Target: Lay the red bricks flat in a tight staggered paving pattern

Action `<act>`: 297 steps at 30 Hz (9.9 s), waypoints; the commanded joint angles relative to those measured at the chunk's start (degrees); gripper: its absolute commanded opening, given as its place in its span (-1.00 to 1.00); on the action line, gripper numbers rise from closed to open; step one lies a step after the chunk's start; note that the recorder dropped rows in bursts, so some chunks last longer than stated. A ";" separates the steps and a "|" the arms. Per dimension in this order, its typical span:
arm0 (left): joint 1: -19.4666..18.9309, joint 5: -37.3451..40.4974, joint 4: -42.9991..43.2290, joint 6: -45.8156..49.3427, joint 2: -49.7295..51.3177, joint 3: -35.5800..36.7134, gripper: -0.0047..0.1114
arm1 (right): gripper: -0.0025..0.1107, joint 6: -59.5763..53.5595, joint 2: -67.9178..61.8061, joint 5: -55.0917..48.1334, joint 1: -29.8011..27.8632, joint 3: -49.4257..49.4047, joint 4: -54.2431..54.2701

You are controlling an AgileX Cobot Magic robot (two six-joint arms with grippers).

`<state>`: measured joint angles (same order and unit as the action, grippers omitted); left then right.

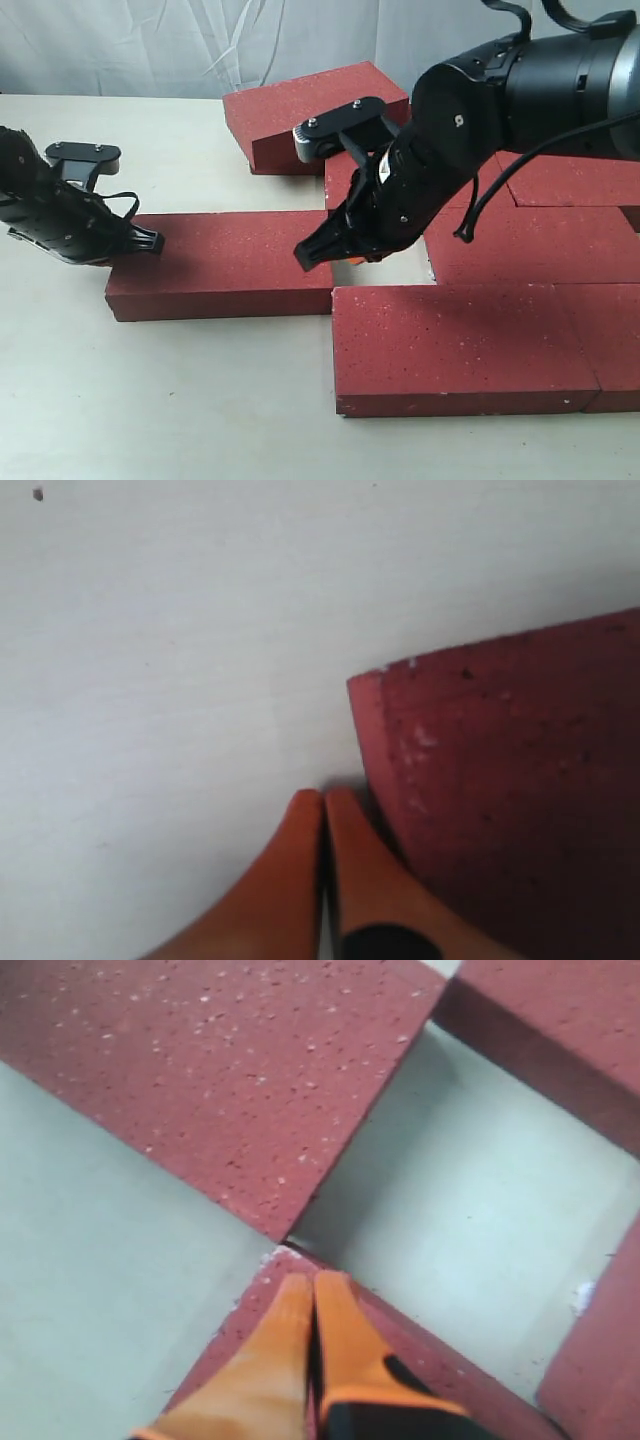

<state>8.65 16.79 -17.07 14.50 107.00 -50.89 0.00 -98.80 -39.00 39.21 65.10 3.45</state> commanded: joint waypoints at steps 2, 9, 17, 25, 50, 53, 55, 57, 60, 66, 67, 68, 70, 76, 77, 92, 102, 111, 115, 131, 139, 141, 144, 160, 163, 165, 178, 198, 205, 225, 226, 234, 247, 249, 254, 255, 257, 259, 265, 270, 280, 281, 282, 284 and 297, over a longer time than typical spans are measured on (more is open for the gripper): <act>-2.40 0.03 0.21 -1.07 0.30 0.06 -0.92 | -0.97 -3.28 -2.09 1.12 2.16 -0.26 3.99; -3.96 0.62 -2.68 -1.07 0.30 0.06 -0.92 | -0.97 -3.38 -5.98 3.56 4.84 -0.26 4.39; -3.36 0.74 -3.94 -0.97 0.30 0.06 -0.92 | -0.97 -3.38 -8.62 7.89 4.84 -0.26 2.87; -3.36 0.63 -5.45 -0.55 0.30 0.06 -0.92 | -0.97 -3.38 -9.97 8.41 4.84 -0.26 2.11; -2.93 0.63 -6.06 -0.57 0.30 0.06 -0.92 | -0.97 6.23 -0.65 1.99 4.73 2.60 -8.78; -1.60 0.08 -6.27 -0.43 0.30 0.06 -0.92 | -0.97 12.30 1.44 1.15 4.73 2.60 -16.15; -0.45 -0.42 -6.27 -0.28 0.30 0.06 -0.92 | -0.97 15.93 1.94 0.03 4.73 2.60 -19.74; 0.57 -0.96 -6.27 -0.16 0.30 0.06 -0.92 | -0.97 17.00 2.06 -0.91 4.73 2.60 -21.68; 1.58 -2.09 -6.13 -0.16 0.30 0.06 -0.92 | -0.97 18.31 2.06 -1.17 4.73 2.60 -22.62; 1.83 -3.97 -5.86 1.51 0.30 0.06 -0.92 | -0.97 18.29 1.95 -1.17 4.73 2.60 -23.64; 1.83 -3.95 -5.86 2.01 0.30 0.06 -0.92 | -0.97 18.29 1.95 -1.17 4.73 2.60 -23.76; 1.83 -4.01 -5.86 2.26 0.30 0.06 -0.92 | -0.97 18.29 1.85 -1.17 4.73 2.60 -23.76; 1.83 -4.09 -4.91 2.26 0.30 0.06 -0.92 | -0.97 18.46 1.47 -0.74 4.73 2.60 -23.91; -0.51 -3.29 -2.22 2.26 0.30 0.06 -0.92 | -0.97 22.64 -3.72 3.60 4.73 2.60 -29.10; -1.03 -3.18 -2.22 2.26 0.30 0.06 -0.92 | -0.97 24.98 -4.80 4.04 4.62 2.60 -31.08; -2.16 -2.73 -3.09 2.26 0.30 0.06 -0.92 | -0.97 34.49 -13.60 17.45 -4.65 2.60 -29.62; -2.16 -2.69 -3.03 2.26 0.68 0.06 -0.92 | -0.97 36.00 -15.72 20.71 -7.21 2.60 -28.59; -2.16 -2.44 -3.03 2.26 1.77 0.06 -0.92 | -0.97 36.10 -15.72 23.96 -7.21 2.60 -24.96; -2.16 -3.30 -3.03 2.54 1.76 -0.06 -0.92 | -0.97 36.10 -15.72 24.40 -7.21 2.60 -24.30; -4.63 -4.77 -1.51 2.44 1.58 -0.06 -0.92 | -0.97 34.50 -15.72 22.15 -4.94 2.60 -19.19; -4.50 -4.77 -2.77 2.44 1.58 -0.06 -0.92 | -0.97 34.09 -15.72 20.64 -2.42 2.60 -18.96; -4.50 -4.77 -2.91 2.44 1.58 -0.06 -0.92 | -0.97 33.97 -15.72 20.24 -2.42 2.60 -18.71; -4.50 -4.77 -4.00 2.44 1.58 -0.06 -0.92 | -0.97 32.63 -15.72 19.98 -2.42 2.60 -17.14; -1.64 -4.97 -5.48 2.44 1.68 -0.06 -0.92 | -0.97 23.84 -15.72 17.06 -2.55 2.60 -9.37; -1.51 -5.23 -5.48 2.44 1.68 -0.06 -0.92 | -0.97 23.96 -15.62 17.31 -2.55 2.60 -9.38; -1.51 -5.28 -5.48 2.44 1.68 -0.06 -0.92 | -0.97 23.96 -15.62 17.32 -2.55 2.60 -9.22; 1.77 -3.55 -6.07 2.55 1.68 -2.08 -0.92 | -0.97 23.96 -15.62 16.59 -2.55 2.60 -7.97; 1.76 -3.55 -4.79 2.55 1.68 -2.08 -0.92 | -0.97 31.72 -17.53 24.45 -6.54 2.60 -15.39; 1.64 -3.55 -4.01 2.55 1.68 -2.08 -0.92 | -0.97 31.94 -17.66 28.88 -6.54 2.60 -15.39; -2.04 -4.34 1.45 2.42 1.68 -2.24 -0.92 | -0.97 32.03 -19.16 33.70 -6.54 2.60 -11.19; -1.77 -4.34 1.45 2.42 1.68 -2.24 -0.92 | -0.97 32.03 -19.16 33.45 -6.54 2.60 -10.64; -1.66 -3.61 -2.01 2.53 1.68 -2.24 -0.92 | -0.97 32.03 -17.05 29.68 -6.42 2.60 -9.10; -1.66 -3.06 -2.93 2.66 1.68 -2.24 -0.92 | -0.97 31.53 -16.68 25.10 -2.64 2.60 -8.70; -1.66 -3.06 -3.08 2.66 1.68 -2.24 -0.92 | -0.97 31.53 -16.68 24.62 -2.25 2.60 -8.41; -1.66 -2.93 -4.25 2.66 1.68 -2.24 -0.92 | -0.97 31.53 -16.68 24.52 -1.99 2.60 -8.41; -1.66 -2.80 -4.36 2.66 1.68 -2.24 -0.92 | -0.97 31.53 -16.55 24.52 -2.00 2.60 -7.95; -1.41 -2.73 -4.36 2.66 1.68 -2.24 -0.92 | -0.97 31.53 -16.09 24.52 -2.00 2.60 -7.84; -0.99 -2.73 -4.36 2.66 1.68 -2.24 -0.92 | -0.97 31.53 -14.98 24.52 -2.00 2.60 -7.84; 0.68 -2.84 -4.36 2.66 1.68 -2.24 -0.92 | -0.97 31.53 -12.55 24.62 -2.00 2.60 -7.84; 1.19 -3.19 -4.36 2.66 1.68 -2.24 -0.92 | -0.97 31.53 -12.24 24.32 -2.10 2.60 -7.95; 1.19 -3.52 -4.60 2.66 1.68 -2.24 -0.92 | -0.97 31.53 -11.92 22.98 -5.51 2.60 -7.84; 1.19 -3.52 -4.76 2.66 1.68 -2.24 -0.92 | -0.97 31.53 -11.92 22.75 -5.51 2.60 -8.01; 1.19 -3.52 -5.17 2.66 1.68 -2.24 -0.92 | -0.97 31.53 -11.92 22.59 -5.51 2.60 -8.01; 1.19 -3.41 -5.43 2.66 1.68 -2.24 -0.92 | -0.97 31.53 -11.92 22.44 -5.51 2.60 -8.01; 0.62 -3.57 -4.83 2.66 1.68 -2.24 -0.92 | -0.97 31.78 -16.74 26.43 -7.03 2.60 -10.34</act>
<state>9.21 13.22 -21.29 17.20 108.67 -52.93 31.67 -114.48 -14.84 33.47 67.54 -6.62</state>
